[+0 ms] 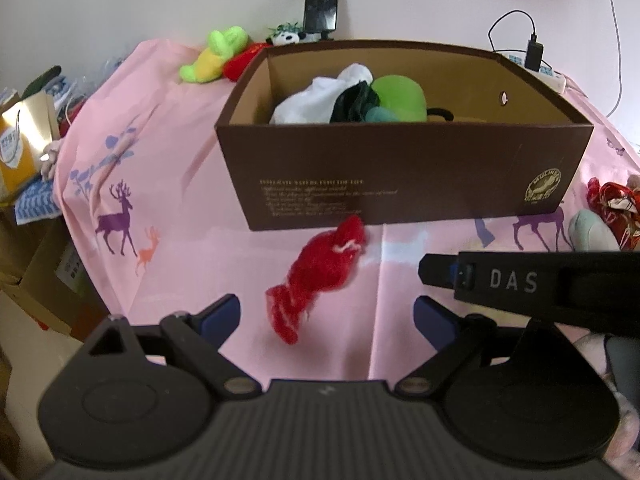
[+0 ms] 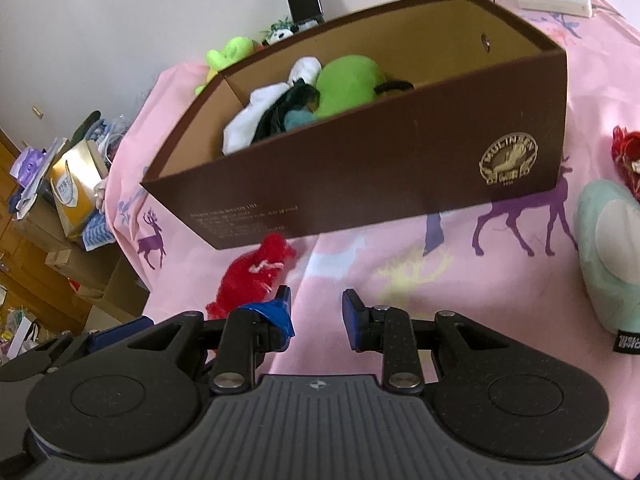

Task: Organize soft objects
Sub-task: 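Withdraw the right gripper and move it down to the red plush, then close the right gripper on the red knitted plush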

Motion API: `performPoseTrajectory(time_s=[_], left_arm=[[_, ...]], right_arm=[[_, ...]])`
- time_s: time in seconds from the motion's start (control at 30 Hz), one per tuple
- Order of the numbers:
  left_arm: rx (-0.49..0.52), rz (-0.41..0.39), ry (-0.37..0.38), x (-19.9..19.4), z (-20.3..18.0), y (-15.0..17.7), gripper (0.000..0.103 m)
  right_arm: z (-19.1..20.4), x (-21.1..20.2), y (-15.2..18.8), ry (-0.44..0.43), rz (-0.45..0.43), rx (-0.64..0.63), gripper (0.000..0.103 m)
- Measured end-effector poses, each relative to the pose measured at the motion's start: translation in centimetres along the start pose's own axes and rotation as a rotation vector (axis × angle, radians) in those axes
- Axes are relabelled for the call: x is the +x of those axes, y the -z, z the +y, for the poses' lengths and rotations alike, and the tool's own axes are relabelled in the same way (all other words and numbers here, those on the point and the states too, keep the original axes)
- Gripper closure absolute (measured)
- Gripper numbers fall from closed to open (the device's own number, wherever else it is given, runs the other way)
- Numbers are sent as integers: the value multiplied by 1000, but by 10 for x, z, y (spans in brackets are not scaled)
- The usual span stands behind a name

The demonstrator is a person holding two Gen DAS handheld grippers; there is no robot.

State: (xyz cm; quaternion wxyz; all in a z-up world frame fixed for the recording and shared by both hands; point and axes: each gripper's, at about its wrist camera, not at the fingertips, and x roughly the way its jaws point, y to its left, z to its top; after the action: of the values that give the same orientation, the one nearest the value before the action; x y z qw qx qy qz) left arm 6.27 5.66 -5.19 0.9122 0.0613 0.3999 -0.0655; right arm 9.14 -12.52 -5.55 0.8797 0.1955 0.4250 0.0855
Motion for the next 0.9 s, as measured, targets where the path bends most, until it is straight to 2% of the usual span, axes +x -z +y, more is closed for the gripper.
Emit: performPoseTrajectory(time_s=[0.37,0.57,0.9], left_arm=[[-2,33,4,13,3,10,8],[1,-6,20,11,11,19,8],[-39,-23,55,22,29,30,8]], right_arm=[[-6,11,4,14,38,12,92],[-9,16,4,-1,58,26,92],[-8,27,2,-44,76,25,92]])
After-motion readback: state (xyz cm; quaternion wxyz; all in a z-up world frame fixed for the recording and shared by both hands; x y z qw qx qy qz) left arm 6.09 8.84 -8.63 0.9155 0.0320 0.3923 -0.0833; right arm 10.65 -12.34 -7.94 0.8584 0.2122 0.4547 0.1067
